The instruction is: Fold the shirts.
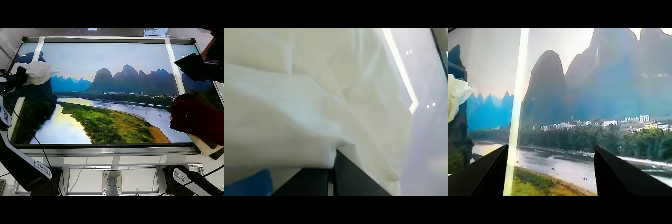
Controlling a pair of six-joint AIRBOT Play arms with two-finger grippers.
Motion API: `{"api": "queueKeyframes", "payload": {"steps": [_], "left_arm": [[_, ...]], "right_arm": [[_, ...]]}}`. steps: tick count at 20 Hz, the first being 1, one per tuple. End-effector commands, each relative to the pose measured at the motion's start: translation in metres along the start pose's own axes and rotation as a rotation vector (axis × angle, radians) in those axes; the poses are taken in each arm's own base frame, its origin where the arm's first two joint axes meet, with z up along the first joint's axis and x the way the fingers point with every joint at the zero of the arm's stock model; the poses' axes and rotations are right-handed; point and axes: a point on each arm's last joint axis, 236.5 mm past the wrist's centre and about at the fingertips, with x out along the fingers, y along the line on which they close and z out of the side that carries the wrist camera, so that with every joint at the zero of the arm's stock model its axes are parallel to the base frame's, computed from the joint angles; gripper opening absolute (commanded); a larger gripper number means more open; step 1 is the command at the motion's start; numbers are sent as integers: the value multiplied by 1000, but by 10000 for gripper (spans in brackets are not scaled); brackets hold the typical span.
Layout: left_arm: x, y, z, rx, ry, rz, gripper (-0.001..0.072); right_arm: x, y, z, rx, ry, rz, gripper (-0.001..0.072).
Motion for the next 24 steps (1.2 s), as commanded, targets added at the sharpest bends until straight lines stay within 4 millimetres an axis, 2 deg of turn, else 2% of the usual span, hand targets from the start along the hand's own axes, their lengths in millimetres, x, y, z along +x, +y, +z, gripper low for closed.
{"api": "queueKeyframes", "payload": {"steps": [1,3,5,8,9,11,12,14,17,21,24], "left_arm": [[0,-20,-10,-48,51,-77,7],[-9,-57,-14,-14,98,-191,7],[-18,-90,-14,45,113,-266,7],[-26,-119,-12,53,121,-317,6],[-29,-128,-20,44,152,-341,6],[-33,-148,-52,86,249,-380,6],[-36,-159,-73,113,305,-400,6],[-48,-189,-126,241,431,-466,5],[-86,-235,-240,466,702,-586,5],[-144,-274,-379,629,1013,-658,5],[-192,-287,-470,769,1180,-662,5]], "right_arm": [[8,6,6,-44,-37,-17,609],[8,6,12,-50,-62,-20,609],[8,-1,11,-69,-60,-51,610],[8,-12,6,-98,-36,-98,610],[7,-14,7,-104,-35,-107,609],[7,-19,8,-117,-41,-129,609],[6,-21,9,-122,-42,-138,610],[6,-26,10,-135,-46,-160,609],[5,-29,14,-145,-59,-175,609],[3,-36,15,-161,-59,-202,610],[-1,-54,12,-209,-36,-280,609]]}}
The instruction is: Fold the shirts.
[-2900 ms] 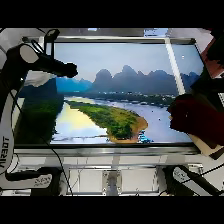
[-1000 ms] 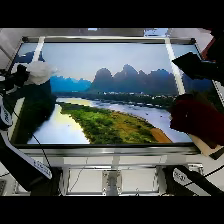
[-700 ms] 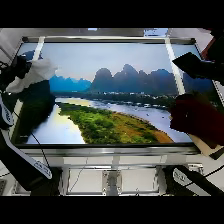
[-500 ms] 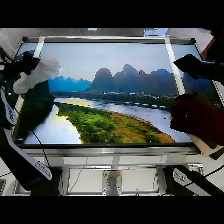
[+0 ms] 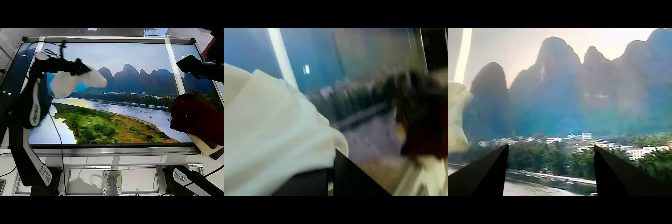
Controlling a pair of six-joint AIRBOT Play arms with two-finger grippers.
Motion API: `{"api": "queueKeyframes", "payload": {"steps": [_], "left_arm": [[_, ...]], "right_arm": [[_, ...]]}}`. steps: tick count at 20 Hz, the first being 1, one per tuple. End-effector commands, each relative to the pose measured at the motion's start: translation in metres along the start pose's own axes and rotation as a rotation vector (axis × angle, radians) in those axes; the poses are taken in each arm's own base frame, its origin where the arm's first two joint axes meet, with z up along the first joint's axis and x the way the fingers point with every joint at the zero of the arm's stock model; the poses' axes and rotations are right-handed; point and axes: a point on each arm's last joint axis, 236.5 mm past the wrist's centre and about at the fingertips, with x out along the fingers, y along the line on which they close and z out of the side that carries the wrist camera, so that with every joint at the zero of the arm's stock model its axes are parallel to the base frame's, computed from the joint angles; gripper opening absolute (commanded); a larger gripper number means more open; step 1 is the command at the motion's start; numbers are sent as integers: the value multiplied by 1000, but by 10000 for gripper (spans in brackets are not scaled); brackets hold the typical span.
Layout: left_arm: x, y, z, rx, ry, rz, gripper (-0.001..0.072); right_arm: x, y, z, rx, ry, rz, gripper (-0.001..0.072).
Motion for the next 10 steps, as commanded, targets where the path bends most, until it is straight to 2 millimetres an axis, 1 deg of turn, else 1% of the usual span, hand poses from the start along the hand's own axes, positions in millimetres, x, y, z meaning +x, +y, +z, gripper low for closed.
{"api": "queueKeyframes", "payload": {"steps": [1,3,4,6,7,8,9,10], "left_arm": [[74,-74,-77,100,276,-25,5],[108,-106,-118,150,389,-19,5],[123,-117,-139,174,442,1,5],[146,-134,-177,232,530,47,6],[154,-140,-191,261,558,68,6],[163,-146,-201,295,570,80,7],[168,-153,-208,311,577,76,29],[172,-159,-206,322,559,68,223]], "right_arm": [[-1,-20,-6,-59,27,-85,609],[-2,-29,-10,-83,47,-121,609],[-3,-32,-12,-93,56,-135,610],[-4,-40,-17,-112,84,-164,610],[-5,-43,-21,-128,101,-177,609],[-6,-45,-28,-148,136,-182,610],[-7,-45,-36,-150,168,-178,610],[-5,-44,-44,-155,194,-170,609]]}}
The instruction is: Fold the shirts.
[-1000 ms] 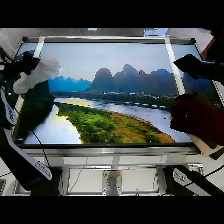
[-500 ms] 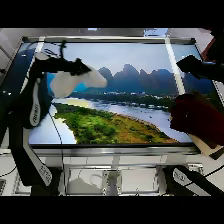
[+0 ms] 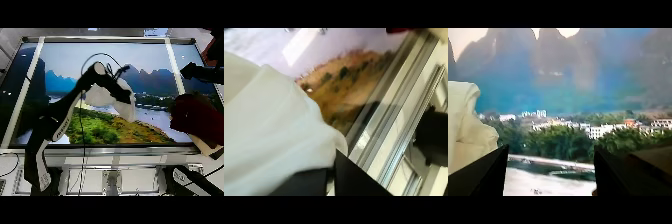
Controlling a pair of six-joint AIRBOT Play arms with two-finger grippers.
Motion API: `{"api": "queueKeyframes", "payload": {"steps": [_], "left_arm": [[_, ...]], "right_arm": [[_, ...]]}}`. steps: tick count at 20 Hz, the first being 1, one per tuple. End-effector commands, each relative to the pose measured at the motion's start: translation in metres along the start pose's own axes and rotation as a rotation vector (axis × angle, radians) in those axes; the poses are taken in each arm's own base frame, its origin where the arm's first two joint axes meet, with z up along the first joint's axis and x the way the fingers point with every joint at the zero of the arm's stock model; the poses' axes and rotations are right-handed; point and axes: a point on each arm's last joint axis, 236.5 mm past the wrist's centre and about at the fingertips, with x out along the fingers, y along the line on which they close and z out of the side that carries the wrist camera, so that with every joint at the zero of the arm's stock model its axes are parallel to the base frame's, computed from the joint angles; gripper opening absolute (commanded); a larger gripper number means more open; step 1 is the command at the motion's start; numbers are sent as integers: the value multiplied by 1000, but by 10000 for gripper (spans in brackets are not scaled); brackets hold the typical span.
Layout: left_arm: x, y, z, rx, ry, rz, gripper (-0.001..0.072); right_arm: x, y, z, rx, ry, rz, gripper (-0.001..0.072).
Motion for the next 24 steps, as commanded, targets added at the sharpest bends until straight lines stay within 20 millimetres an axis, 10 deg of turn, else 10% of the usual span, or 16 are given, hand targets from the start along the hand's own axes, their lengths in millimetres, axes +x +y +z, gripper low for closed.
{"api": "queueKeyframes", "payload": {"steps": [1,2,7,11,16,24], "left_arm": [[23,-24,1,66,8,50,557],[12,-22,12,76,-30,61,717],[-124,50,81,27,-406,316,716],[-226,180,43,-444,-527,598,711],[-213,243,-18,-475,-338,548,711],[-132,274,-30,-305,-184,384,710]], "right_arm": [[4,-2,-27,-61,99,2,609],[7,-1,-36,-73,127,8,609],[24,8,-83,-31,254,75,609],[47,33,-112,52,272,207,610],[64,37,-134,145,280,234,610],[61,66,-128,194,272,327,609]]}}
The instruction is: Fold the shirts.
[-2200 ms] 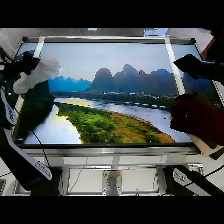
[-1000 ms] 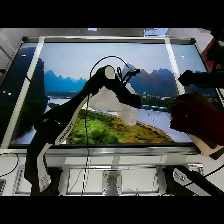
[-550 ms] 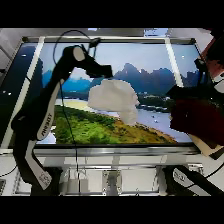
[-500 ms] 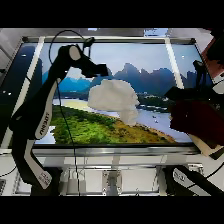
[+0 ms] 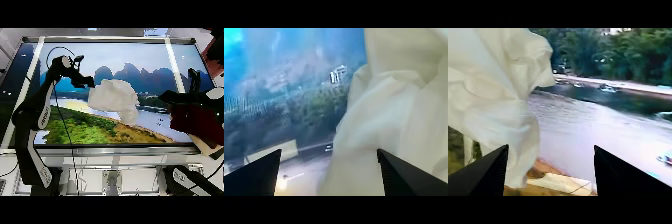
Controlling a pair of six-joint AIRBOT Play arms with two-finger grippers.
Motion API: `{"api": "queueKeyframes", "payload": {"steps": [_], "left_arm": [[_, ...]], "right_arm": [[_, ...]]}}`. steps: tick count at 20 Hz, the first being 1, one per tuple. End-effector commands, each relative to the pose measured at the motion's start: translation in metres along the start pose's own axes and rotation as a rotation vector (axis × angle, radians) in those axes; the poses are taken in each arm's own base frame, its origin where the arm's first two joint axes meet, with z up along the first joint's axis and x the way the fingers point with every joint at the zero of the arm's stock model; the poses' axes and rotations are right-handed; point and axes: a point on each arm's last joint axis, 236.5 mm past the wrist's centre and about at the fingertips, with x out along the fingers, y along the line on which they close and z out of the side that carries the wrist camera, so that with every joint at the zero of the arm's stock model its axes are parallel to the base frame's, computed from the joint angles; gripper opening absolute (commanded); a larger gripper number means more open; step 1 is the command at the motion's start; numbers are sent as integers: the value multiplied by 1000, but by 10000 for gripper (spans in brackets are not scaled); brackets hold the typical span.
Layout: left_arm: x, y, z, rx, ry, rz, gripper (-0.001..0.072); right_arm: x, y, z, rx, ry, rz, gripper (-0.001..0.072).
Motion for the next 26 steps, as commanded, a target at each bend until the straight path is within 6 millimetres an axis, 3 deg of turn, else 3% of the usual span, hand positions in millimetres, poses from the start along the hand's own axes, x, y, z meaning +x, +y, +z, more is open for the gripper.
{"api": "queueKeyframes", "payload": {"steps": [1,2,3,4,5,6,7,11,14,16,19,21,22,23,24,26], "left_arm": [[20,-17,-6,85,20,-126,709],[19,-24,-5,93,17,-152,701],[19,-26,-8,95,29,-163,623],[19,-27,-13,96,49,-169,607],[18,-28,-19,98,75,-176,514],[17,-30,-27,114,105,-185,126],[16,-31,-32,131,127,-194,5],[12,-34,-48,139,193,-214,8],[10,-36,-56,137,228,-225,8],[8,-37,-61,132,251,-231,8],[7,-38,-64,120,264,-232,8],[7,-38,-64,120,265,-233,8],[6,-38,-64,119,264,-233,8],[5,-39,-62,119,255,-234,7],[2,-42,-57,125,239,-236,7],[-18,-49,-36,142,170,-222,6]], "right_arm": [[6,19,-1,-8,1,45,610],[9,26,-3,-25,4,53,610],[13,34,-3,-47,2,60,610],[18,42,-3,-75,-3,60,609],[22,47,-3,-111,-8,49,609],[26,48,-5,-155,-7,25,609],[30,48,-8,-185,4,-1,609],[56,30,-43,-138,105,-65,609],[95,40,-87,-77,235,18,609],[119,51,-105,-99,285,48,609],[148,57,-108,-132,256,33,609],[155,55,-102,-134,224,18,589],[157,52,-96,-134,199,8,447],[157,49,-89,-137,172,-3,192],[158,47,-81,-132,143,-10,46],[152,40,-68,-106,104,-16,35]]}}
